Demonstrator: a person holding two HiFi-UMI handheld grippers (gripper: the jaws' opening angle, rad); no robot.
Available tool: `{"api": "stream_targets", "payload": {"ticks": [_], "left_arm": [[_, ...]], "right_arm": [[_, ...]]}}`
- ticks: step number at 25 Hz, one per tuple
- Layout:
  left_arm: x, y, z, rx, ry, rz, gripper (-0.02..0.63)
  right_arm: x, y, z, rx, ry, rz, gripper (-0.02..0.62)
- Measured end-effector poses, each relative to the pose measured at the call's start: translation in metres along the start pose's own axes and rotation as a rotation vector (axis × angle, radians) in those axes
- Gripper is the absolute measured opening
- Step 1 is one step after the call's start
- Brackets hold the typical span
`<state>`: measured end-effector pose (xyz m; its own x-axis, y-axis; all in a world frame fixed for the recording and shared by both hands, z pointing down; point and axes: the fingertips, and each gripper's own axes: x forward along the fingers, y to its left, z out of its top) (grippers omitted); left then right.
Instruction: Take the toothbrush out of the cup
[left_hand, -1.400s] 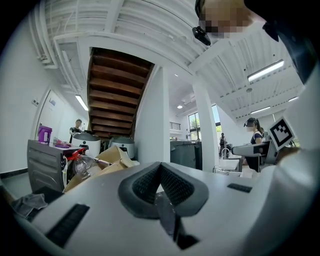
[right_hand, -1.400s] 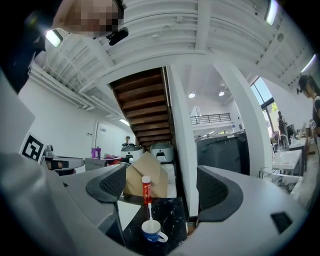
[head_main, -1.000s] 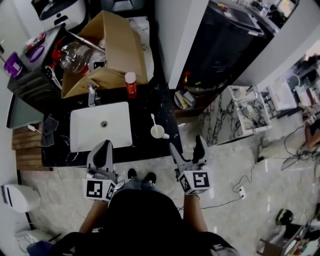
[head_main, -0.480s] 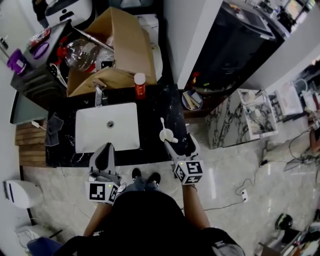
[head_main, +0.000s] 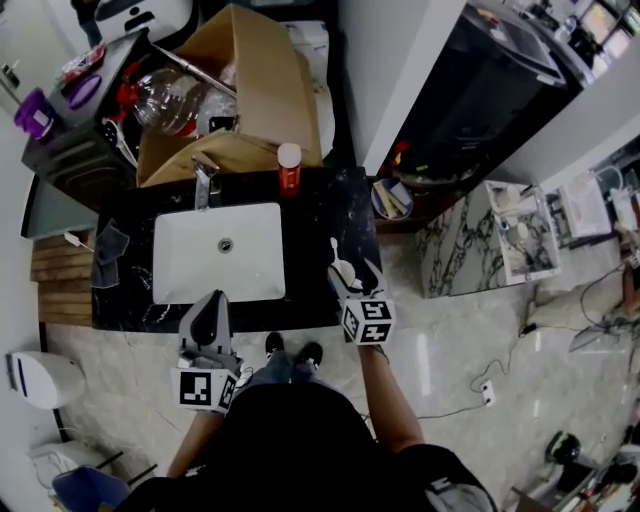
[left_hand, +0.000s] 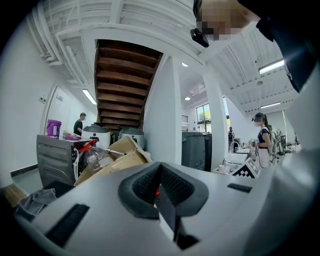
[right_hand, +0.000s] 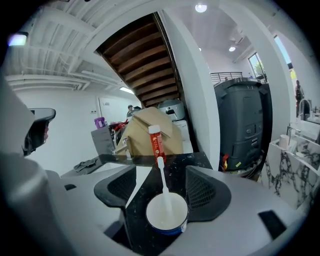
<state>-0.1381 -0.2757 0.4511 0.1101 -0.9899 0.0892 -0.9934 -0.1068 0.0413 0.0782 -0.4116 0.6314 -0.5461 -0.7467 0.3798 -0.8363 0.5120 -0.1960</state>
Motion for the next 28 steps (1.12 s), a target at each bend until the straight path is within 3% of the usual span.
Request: {"api": "stream_targets", "payload": {"ticks": [13, 23, 28], "left_arm": [[0.002, 0.010, 0.000, -0.006, 0.001, 0.020, 0.003], [0.005, 0.009, -0.003, -0.005, 0.004, 0.009, 0.003], [0.005, 0.010, -0.002, -0.010, 0.003, 0.009, 0.003]], "right_arm": [[0.051, -0.003, -0.038, -0.104, 0.222, -0.014, 0.195], [0.055, -0.007, -0.038, -0.179, 0.253, -0.044, 0.054], [0.055, -0.007, -0.038, -0.191, 0.257, -0.040, 0.046]]}}
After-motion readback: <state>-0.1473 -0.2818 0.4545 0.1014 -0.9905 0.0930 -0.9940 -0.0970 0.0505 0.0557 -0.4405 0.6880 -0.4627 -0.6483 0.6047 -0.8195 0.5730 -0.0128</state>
